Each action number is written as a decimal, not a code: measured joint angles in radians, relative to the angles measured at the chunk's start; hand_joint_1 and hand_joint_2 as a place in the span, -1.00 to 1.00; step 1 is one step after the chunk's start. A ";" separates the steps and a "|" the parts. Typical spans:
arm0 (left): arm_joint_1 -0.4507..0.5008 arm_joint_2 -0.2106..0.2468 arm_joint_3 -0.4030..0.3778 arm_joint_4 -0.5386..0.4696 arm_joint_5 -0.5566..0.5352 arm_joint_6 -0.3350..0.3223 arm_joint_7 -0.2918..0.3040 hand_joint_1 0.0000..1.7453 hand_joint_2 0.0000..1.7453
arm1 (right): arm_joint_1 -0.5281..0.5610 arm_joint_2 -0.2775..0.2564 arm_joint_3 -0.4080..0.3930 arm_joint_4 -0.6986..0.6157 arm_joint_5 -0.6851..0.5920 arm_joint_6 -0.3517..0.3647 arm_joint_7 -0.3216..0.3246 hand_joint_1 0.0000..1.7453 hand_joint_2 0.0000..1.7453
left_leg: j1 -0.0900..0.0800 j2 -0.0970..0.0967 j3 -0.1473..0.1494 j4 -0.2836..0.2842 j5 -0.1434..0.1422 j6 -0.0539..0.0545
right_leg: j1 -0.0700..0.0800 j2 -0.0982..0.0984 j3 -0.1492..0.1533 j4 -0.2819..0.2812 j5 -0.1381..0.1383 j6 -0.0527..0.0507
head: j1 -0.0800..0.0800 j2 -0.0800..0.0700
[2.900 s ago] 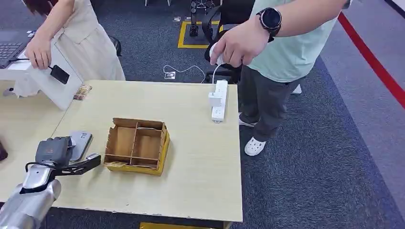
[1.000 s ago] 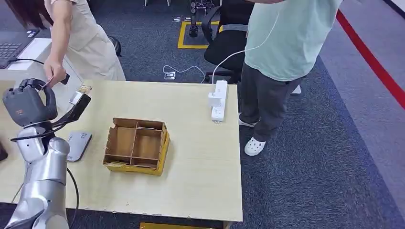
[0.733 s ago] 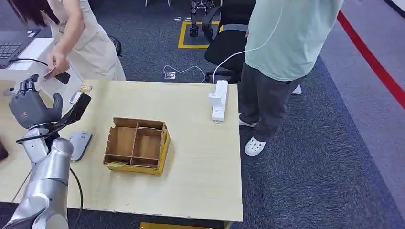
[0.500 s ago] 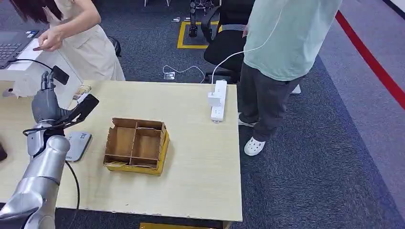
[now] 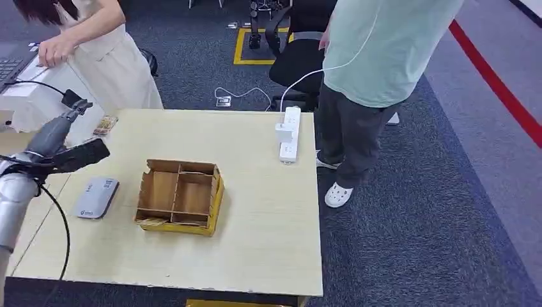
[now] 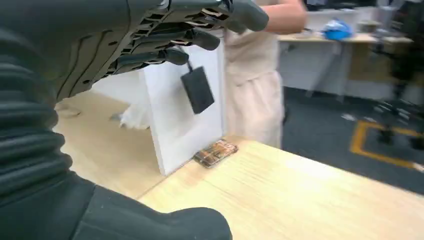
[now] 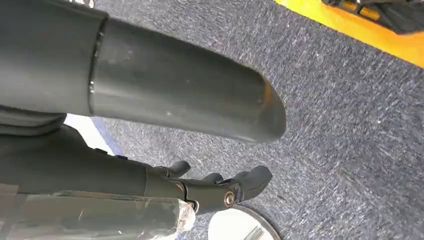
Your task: Pass the card to the sensor for recognition and then transmit it.
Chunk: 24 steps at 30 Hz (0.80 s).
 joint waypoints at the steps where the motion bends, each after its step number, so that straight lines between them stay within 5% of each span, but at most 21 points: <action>1: 0.033 0.088 -0.002 -0.074 0.064 -0.034 -0.009 -1.00 1.00 | 0.003 -0.004 -0.003 0.001 -0.003 -0.001 -0.005 -1.00 -1.00 | 0.000 0.000 0.000 0.000 0.000 0.000 | 0.000 0.000 -0.001 0.000 0.000 0.000 | -0.001 0.000; 5: 0.260 0.320 0.034 -0.368 0.100 -0.061 -0.006 -1.00 1.00 | 0.008 -0.008 -0.014 0.003 -0.012 0.000 -0.012 -1.00 -1.00 | 0.000 -0.003 -0.001 -0.001 -0.001 0.000 | 0.000 -0.003 -0.001 -0.001 -0.003 0.000 | -0.003 0.000; 11: 0.492 0.523 0.111 -0.648 0.105 -0.089 0.042 -1.00 1.00 | 0.005 -0.013 -0.019 0.004 -0.009 0.000 -0.013 -1.00 -1.00 | 0.000 -0.014 -0.003 -0.001 -0.001 0.000 | 0.000 -0.016 0.001 -0.001 -0.004 0.000 | -0.001 0.000; 19: 0.575 0.615 0.145 -0.776 0.052 -0.069 0.042 -1.00 1.00 | 0.002 -0.019 -0.027 0.004 -0.012 -0.004 -0.013 -1.00 -1.00 | -0.001 -0.016 -0.002 0.000 0.002 0.001 | -0.001 -0.018 0.003 -0.001 -0.002 0.001 | 0.000 0.000; 24: 0.601 0.527 0.044 -0.789 -0.292 0.117 0.092 -1.00 1.00 | 0.002 -0.019 -0.042 0.004 -0.037 -0.016 -0.013 -1.00 -1.00 | -0.003 -0.016 -0.001 -0.001 0.001 0.001 | -0.003 -0.017 0.003 -0.001 -0.002 0.001 | -0.002 0.000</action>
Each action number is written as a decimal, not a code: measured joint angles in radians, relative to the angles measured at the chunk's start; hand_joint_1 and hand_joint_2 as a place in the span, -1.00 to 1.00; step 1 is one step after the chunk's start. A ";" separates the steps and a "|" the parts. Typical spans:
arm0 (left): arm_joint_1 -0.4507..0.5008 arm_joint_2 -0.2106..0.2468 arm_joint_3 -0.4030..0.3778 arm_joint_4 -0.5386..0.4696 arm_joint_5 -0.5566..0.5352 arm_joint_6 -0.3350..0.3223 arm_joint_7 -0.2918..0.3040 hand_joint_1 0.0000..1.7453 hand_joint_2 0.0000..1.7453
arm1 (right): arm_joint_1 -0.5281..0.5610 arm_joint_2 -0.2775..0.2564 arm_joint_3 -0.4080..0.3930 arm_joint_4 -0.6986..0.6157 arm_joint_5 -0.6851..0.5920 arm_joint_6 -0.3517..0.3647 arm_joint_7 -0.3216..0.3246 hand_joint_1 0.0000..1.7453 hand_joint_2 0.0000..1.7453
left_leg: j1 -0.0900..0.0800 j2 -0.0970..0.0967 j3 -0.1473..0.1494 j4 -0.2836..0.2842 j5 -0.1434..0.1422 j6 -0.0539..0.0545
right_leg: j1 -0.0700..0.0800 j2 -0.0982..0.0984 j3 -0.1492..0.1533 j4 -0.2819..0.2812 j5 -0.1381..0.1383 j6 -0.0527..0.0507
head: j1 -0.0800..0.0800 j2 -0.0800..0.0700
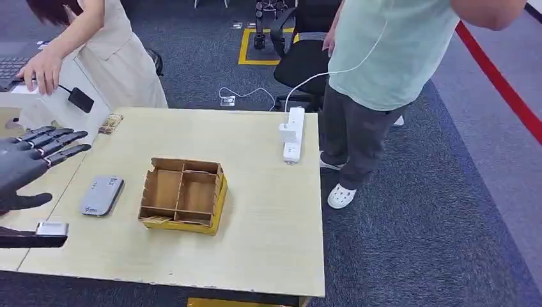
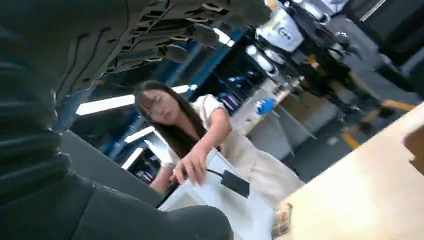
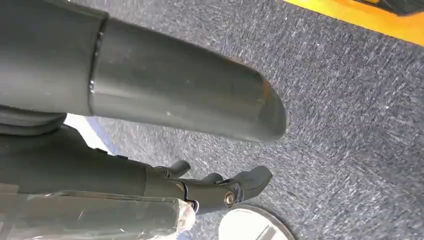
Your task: Pass the card to the sensor for recognition and then transmit it.
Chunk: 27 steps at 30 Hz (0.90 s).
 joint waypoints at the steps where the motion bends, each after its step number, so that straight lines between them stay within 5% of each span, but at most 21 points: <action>1: 0.008 -0.034 -0.037 0.004 -0.042 0.041 0.005 -1.00 1.00 | 0.001 0.000 -0.002 0.000 -0.002 0.000 0.000 -1.00 -1.00 | 0.000 0.000 0.000 0.000 0.000 0.000 | 0.000 0.000 0.000 0.000 0.000 0.000 | -0.001 0.000; 7: 0.023 -0.235 -0.231 0.065 -0.217 0.215 0.101 -1.00 1.00 | 0.005 0.002 -0.014 0.003 -0.003 -0.002 0.010 -1.00 -1.00 | 0.000 0.000 -0.001 0.000 0.000 0.001 | 0.000 0.000 0.000 -0.001 -0.001 0.001 | 0.001 0.000; 12: 0.004 -0.373 -0.314 0.161 -0.328 0.249 0.184 -1.00 1.00 | 0.005 0.002 -0.018 0.003 -0.006 -0.014 0.011 -1.00 -1.00 | 0.000 0.000 -0.001 0.000 0.000 0.001 | 0.000 -0.001 0.000 -0.001 0.000 0.002 | 0.002 0.000; 27: -0.022 -0.518 -0.339 0.258 -0.329 0.256 0.214 -1.00 1.00 | 0.006 0.002 -0.023 0.005 -0.007 -0.020 0.010 -1.00 -1.00 | 0.000 0.000 -0.001 0.000 0.000 0.001 | 0.000 0.000 0.000 -0.001 0.000 0.002 | 0.002 0.000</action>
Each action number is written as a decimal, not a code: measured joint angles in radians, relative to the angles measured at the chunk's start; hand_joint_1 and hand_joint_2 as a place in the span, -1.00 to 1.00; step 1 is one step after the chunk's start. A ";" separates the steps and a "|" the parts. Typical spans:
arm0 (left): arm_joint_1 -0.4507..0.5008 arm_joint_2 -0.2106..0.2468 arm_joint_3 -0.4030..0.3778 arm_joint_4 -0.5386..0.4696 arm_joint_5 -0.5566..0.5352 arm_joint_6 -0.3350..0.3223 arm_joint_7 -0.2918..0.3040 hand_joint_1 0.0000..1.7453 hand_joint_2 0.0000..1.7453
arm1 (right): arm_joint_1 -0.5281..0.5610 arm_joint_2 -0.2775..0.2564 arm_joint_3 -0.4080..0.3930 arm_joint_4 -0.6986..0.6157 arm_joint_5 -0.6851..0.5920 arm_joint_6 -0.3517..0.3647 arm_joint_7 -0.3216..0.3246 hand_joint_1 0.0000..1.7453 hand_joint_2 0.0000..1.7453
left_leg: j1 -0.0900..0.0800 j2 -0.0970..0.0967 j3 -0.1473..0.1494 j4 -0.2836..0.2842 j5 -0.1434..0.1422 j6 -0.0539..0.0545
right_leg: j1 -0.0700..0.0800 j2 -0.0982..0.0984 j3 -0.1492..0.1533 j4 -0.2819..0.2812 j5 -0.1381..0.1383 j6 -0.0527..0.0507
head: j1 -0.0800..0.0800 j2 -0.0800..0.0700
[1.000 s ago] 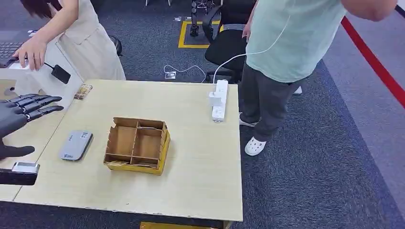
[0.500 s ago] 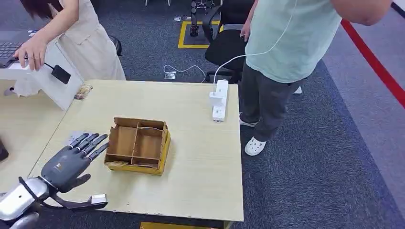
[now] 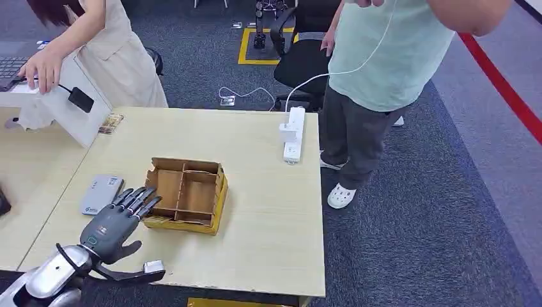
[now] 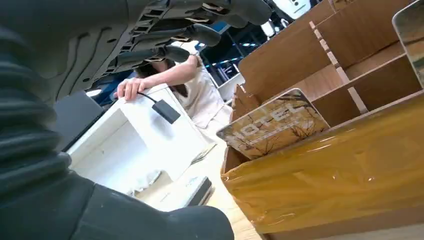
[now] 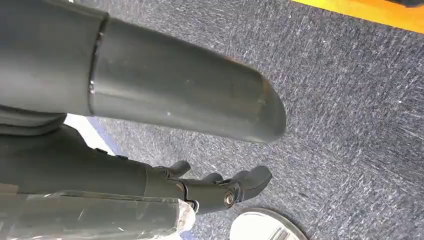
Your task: Pass the card to the sensor for recognition and then transmit it.
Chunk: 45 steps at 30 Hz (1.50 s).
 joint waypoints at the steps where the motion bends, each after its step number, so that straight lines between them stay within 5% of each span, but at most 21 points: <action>1: -0.004 -0.007 0.000 0.008 0.000 -0.001 0.000 -1.00 1.00 | 0.000 0.000 0.000 0.000 0.000 0.000 0.000 -1.00 -1.00 | 0.000 0.000 0.000 0.000 0.000 0.000 | 0.000 0.000 0.000 0.000 0.000 0.000 | 0.000 0.000; 25: -0.018 -0.083 0.000 0.090 0.015 -0.011 0.001 -1.00 1.00 | 0.000 0.000 0.000 0.006 0.002 -0.003 -0.002 -1.00 -1.00 | 0.000 0.000 0.000 0.000 0.000 0.000 | 0.000 0.000 0.000 0.000 0.000 0.000 | 0.000 0.000; 27: -0.018 -0.087 0.000 0.092 0.015 -0.011 0.001 -0.78 1.00 | 0.000 0.000 0.000 0.007 0.002 -0.003 -0.002 -1.00 -1.00 | 0.000 0.000 0.000 0.000 0.000 0.000 | 0.000 0.000 0.000 0.000 0.000 0.000 | 0.000 0.000; 32: -0.018 -0.087 0.000 0.093 0.026 -0.011 -0.005 -0.78 1.00 | 0.000 0.000 0.000 0.007 0.006 -0.003 -0.002 -1.00 -1.00 | 0.000 0.000 0.000 0.000 0.000 0.000 | 0.000 0.000 0.000 0.000 0.000 0.000 | 0.000 0.000; 33: -0.018 -0.087 0.000 0.093 0.027 -0.011 -0.005 -0.46 1.00 | 0.000 0.000 0.000 0.007 0.006 -0.003 -0.002 -1.00 -1.00 | 0.000 0.000 0.000 0.000 0.000 0.000 | 0.000 0.000 0.000 0.000 0.000 0.000 | 0.000 0.000; 34: -0.018 -0.087 0.000 0.093 0.029 -0.011 -0.005 1.00 1.00 | 0.000 0.000 0.000 0.007 0.006 -0.003 -0.002 -1.00 -1.00 | 0.000 0.000 0.000 0.000 0.000 0.000 | 0.000 0.000 0.000 0.000 0.000 0.000 | 0.000 0.000; 45: -0.017 -0.084 0.005 0.093 0.054 -0.020 -0.036 1.00 1.00 | 0.000 0.000 0.000 0.008 0.008 -0.003 -0.002 -1.00 -1.00 | 0.000 0.000 0.000 0.000 0.000 0.000 | 0.000 0.000 0.000 0.000 0.000 0.000 | 0.000 0.000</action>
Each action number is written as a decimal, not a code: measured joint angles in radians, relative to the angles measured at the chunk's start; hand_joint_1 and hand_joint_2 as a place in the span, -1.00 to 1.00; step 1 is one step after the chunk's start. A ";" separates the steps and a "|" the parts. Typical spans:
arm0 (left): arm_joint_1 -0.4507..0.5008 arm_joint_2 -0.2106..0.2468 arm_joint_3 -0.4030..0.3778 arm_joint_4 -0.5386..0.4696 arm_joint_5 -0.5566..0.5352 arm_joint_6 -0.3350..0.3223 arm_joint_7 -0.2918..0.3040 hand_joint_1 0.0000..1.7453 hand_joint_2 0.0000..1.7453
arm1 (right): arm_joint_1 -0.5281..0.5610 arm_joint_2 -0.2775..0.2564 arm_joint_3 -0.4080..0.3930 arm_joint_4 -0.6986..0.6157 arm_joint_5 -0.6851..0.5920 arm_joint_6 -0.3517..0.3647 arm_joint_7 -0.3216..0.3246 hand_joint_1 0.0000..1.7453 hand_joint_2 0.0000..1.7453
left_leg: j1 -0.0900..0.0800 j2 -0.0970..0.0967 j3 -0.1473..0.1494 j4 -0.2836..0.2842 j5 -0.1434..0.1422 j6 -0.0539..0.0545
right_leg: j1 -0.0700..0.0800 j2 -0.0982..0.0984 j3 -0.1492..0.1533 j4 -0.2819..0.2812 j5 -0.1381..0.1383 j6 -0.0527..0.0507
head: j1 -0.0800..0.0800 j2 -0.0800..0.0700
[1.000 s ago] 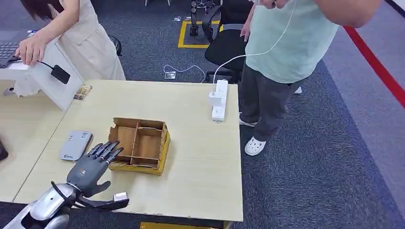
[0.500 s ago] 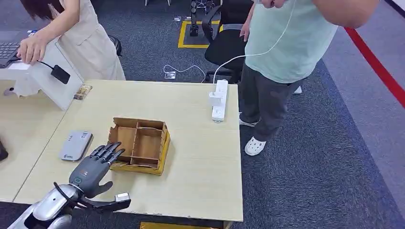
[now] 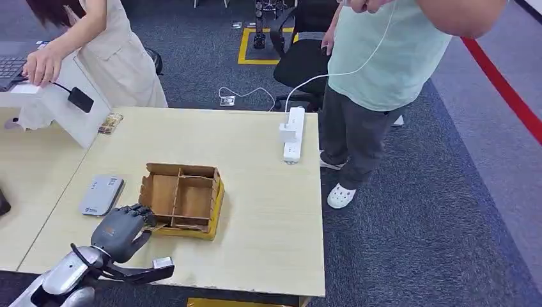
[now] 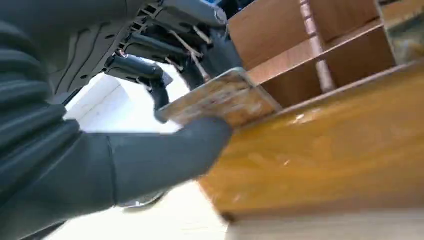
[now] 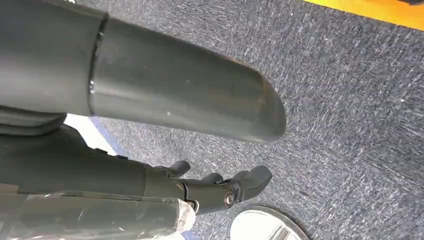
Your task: Pass the card to the sensor for recognition and then transmit it.
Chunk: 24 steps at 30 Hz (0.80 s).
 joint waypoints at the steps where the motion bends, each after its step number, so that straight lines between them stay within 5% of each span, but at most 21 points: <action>1: 0.000 0.000 0.001 0.000 0.001 0.000 0.000 1.00 1.00 | 0.000 0.000 0.000 0.000 0.000 0.000 0.000 -1.00 -1.00 | 0.000 0.000 0.000 0.000 0.000 0.000 | 0.000 0.000 0.000 0.000 0.000 0.000 | 0.000 0.000; 24: 0.020 0.003 0.027 -0.001 0.036 0.024 -0.003 1.00 1.00 | -0.001 0.000 0.000 0.000 0.005 0.003 0.002 -1.00 -1.00 | 0.000 0.000 0.000 0.000 0.000 0.000 | 0.000 0.000 0.000 0.000 0.000 0.000 | 0.000 0.000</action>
